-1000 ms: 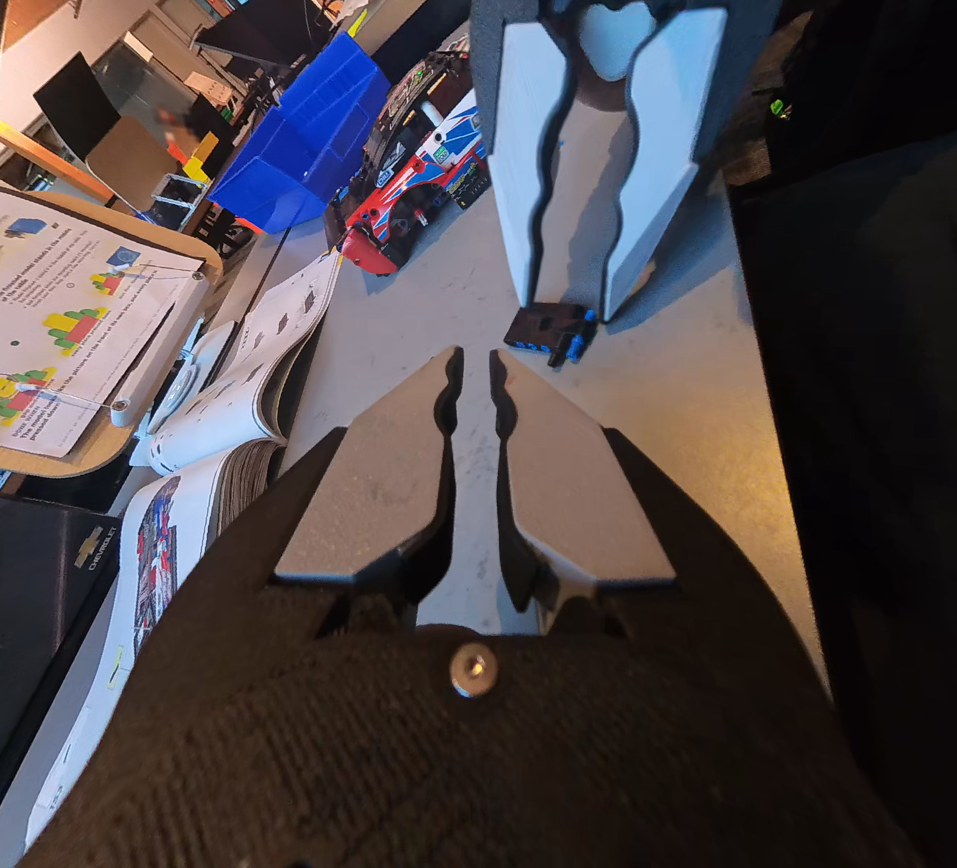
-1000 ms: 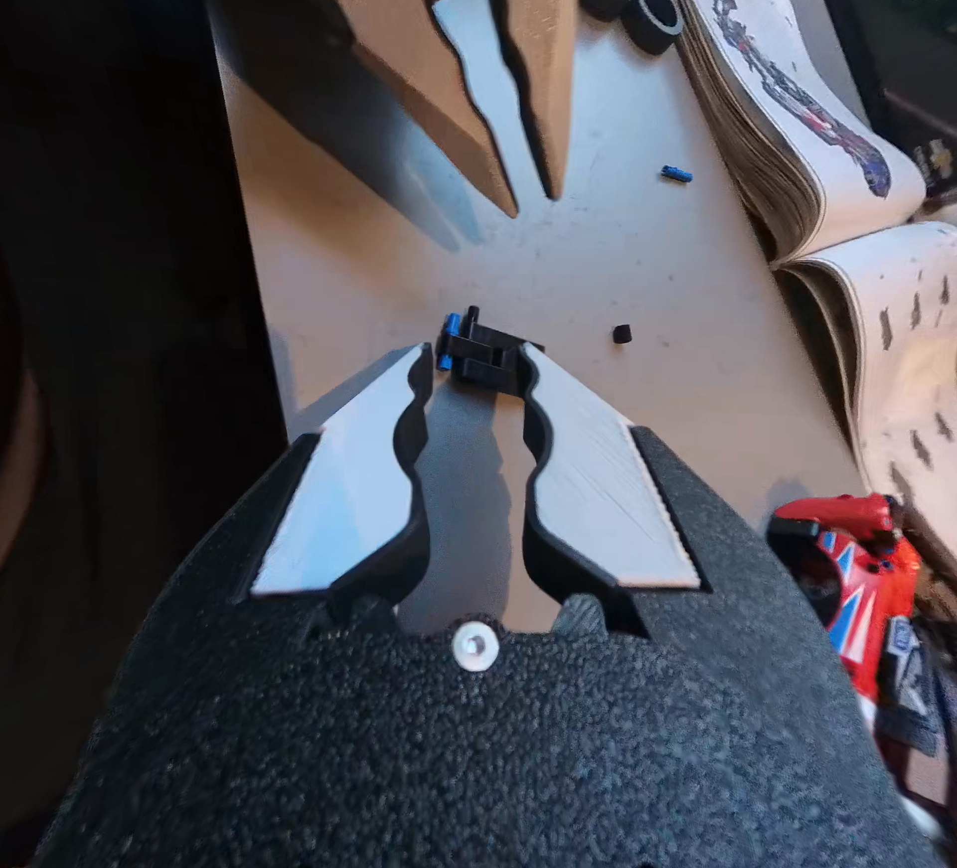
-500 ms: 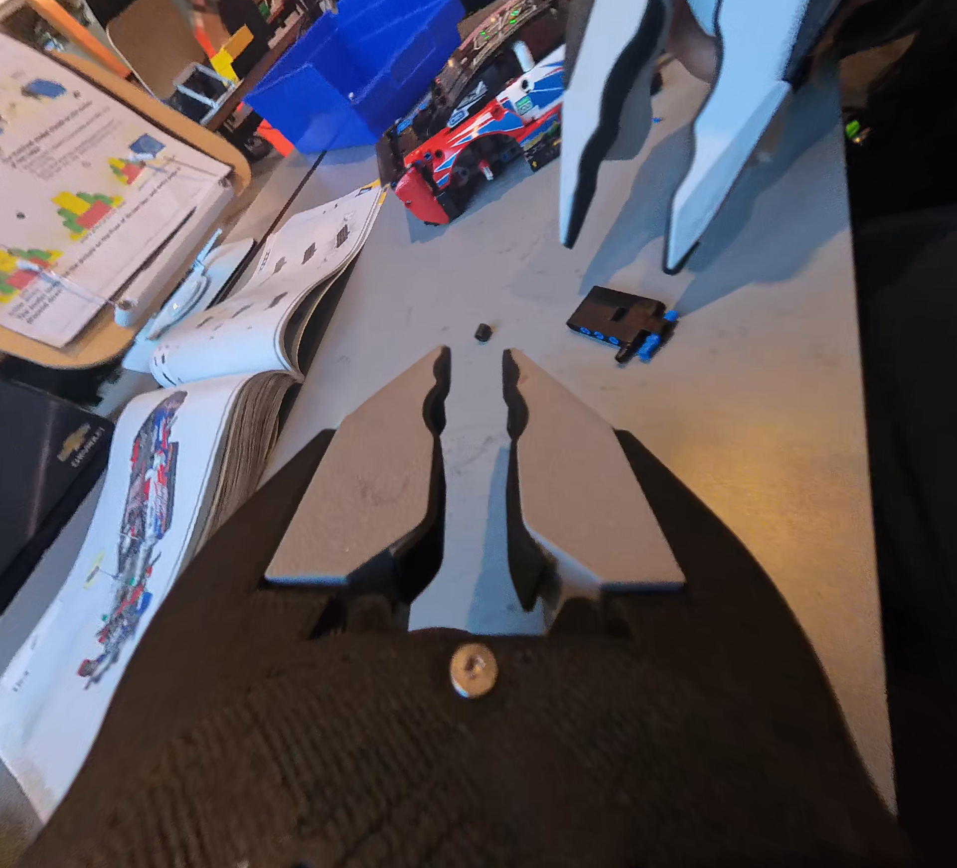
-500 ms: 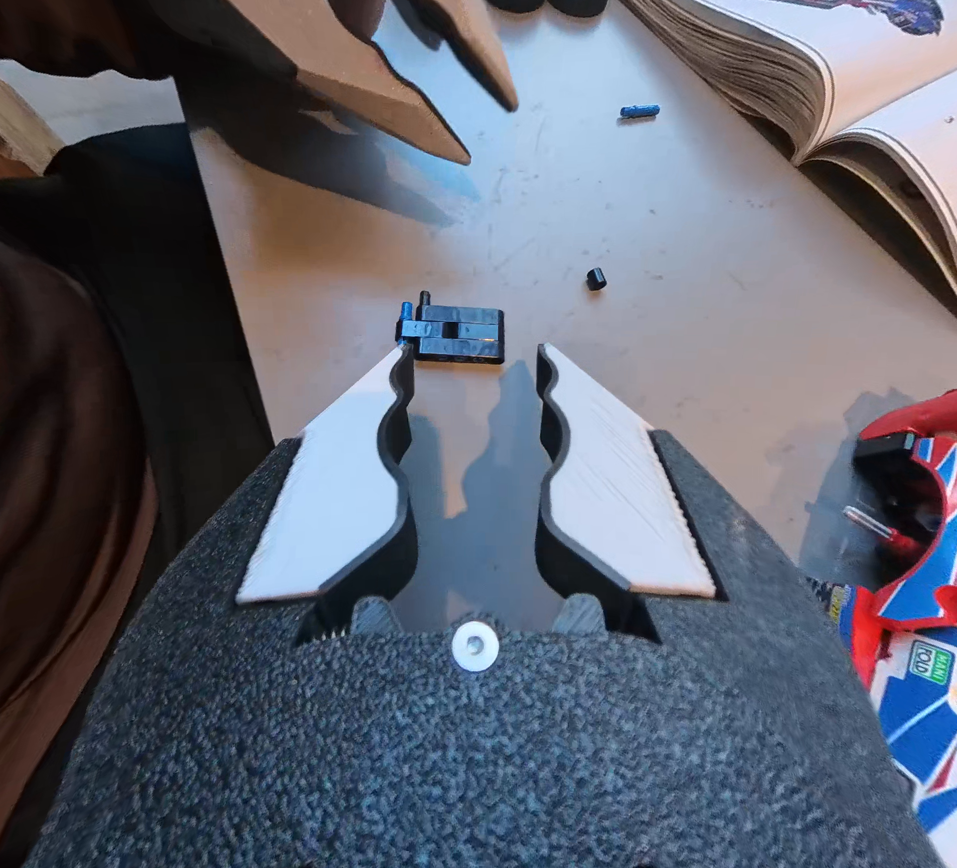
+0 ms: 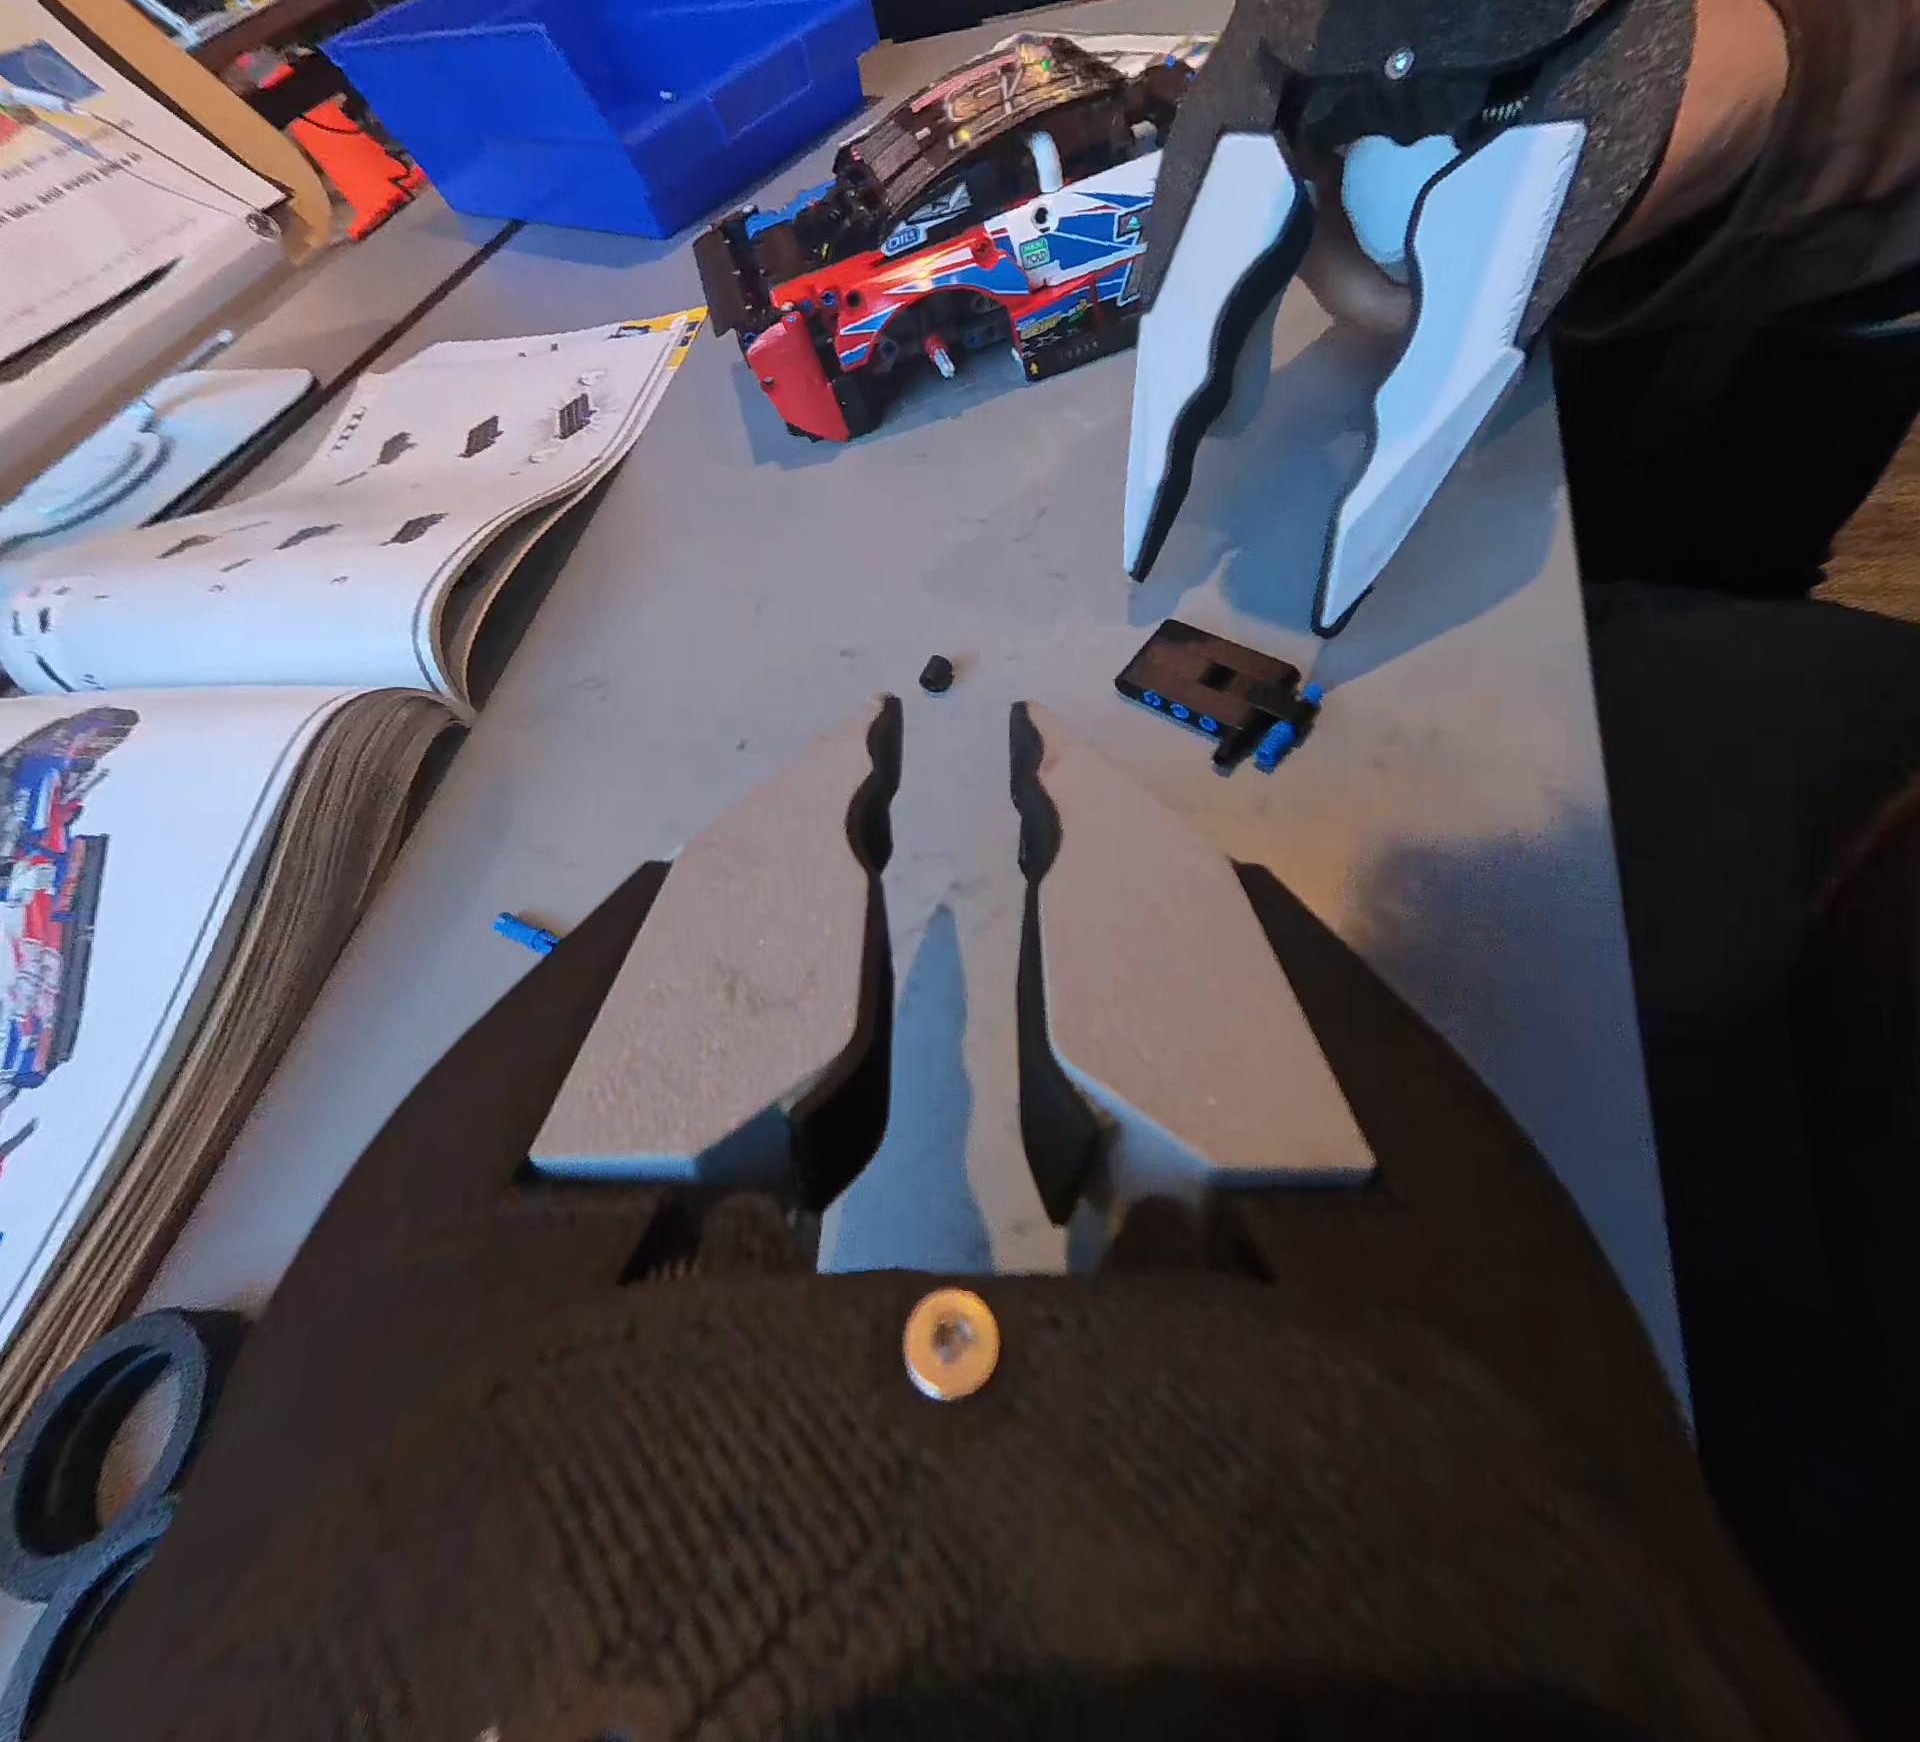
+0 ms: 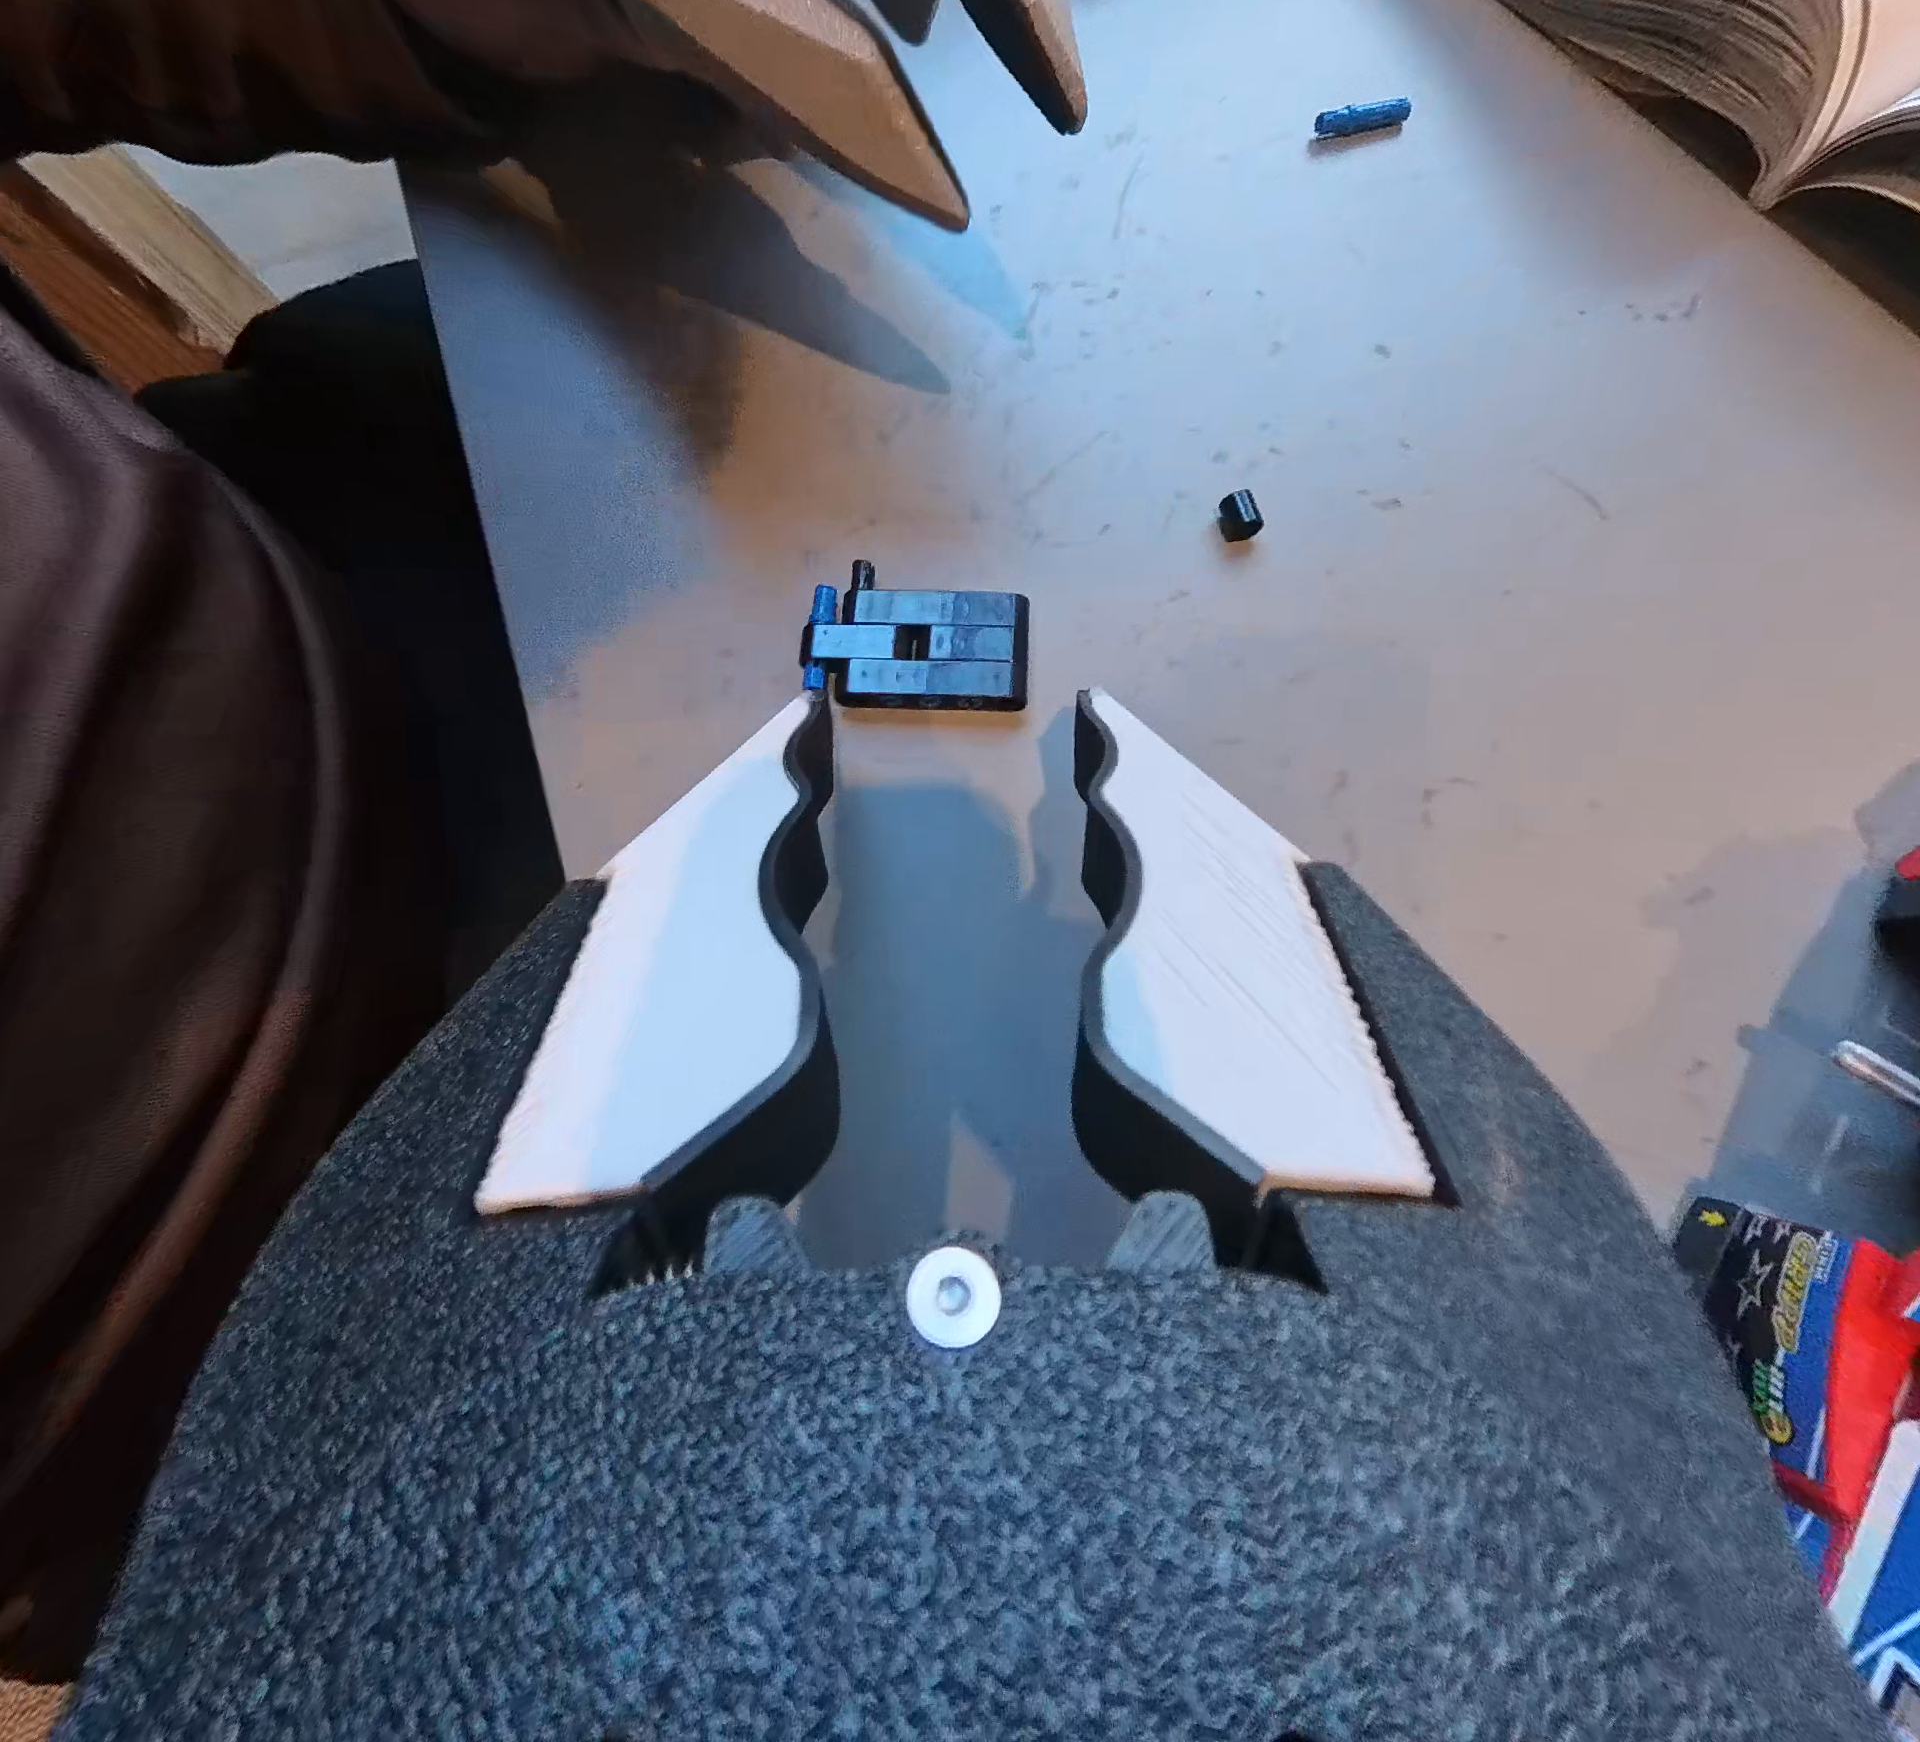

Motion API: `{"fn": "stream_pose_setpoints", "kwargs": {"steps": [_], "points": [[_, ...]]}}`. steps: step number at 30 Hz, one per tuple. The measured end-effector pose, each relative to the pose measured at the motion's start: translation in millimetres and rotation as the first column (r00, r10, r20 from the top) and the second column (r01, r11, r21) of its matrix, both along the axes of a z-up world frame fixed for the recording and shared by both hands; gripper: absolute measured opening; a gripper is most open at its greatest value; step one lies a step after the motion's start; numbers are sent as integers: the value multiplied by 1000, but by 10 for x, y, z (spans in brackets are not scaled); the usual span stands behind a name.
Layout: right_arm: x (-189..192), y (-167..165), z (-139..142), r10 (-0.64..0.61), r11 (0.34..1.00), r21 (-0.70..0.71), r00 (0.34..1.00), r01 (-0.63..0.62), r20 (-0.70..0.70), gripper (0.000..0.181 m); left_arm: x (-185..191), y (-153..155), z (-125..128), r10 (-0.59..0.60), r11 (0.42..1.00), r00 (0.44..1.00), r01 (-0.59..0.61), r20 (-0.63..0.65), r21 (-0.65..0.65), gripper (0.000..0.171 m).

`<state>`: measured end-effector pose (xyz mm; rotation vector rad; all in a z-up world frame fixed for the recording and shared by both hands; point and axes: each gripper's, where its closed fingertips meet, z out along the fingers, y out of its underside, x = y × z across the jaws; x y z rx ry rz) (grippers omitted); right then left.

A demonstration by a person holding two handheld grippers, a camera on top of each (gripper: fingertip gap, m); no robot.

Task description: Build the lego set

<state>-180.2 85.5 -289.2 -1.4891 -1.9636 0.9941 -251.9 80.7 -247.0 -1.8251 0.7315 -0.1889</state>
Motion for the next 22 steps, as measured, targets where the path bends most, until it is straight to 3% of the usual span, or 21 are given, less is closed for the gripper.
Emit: {"fn": "stream_pose_setpoints", "kwargs": {"steps": [16,22], "points": [[-85,157,39,-41,994,-98,999,40,0,44,-66,74,47,-27,999,995,30,92,-28,10],[-77,144,11,-37,998,-54,999,37,5,45,-61,56,68,-12,1000,999,10,40,28,10]]}}
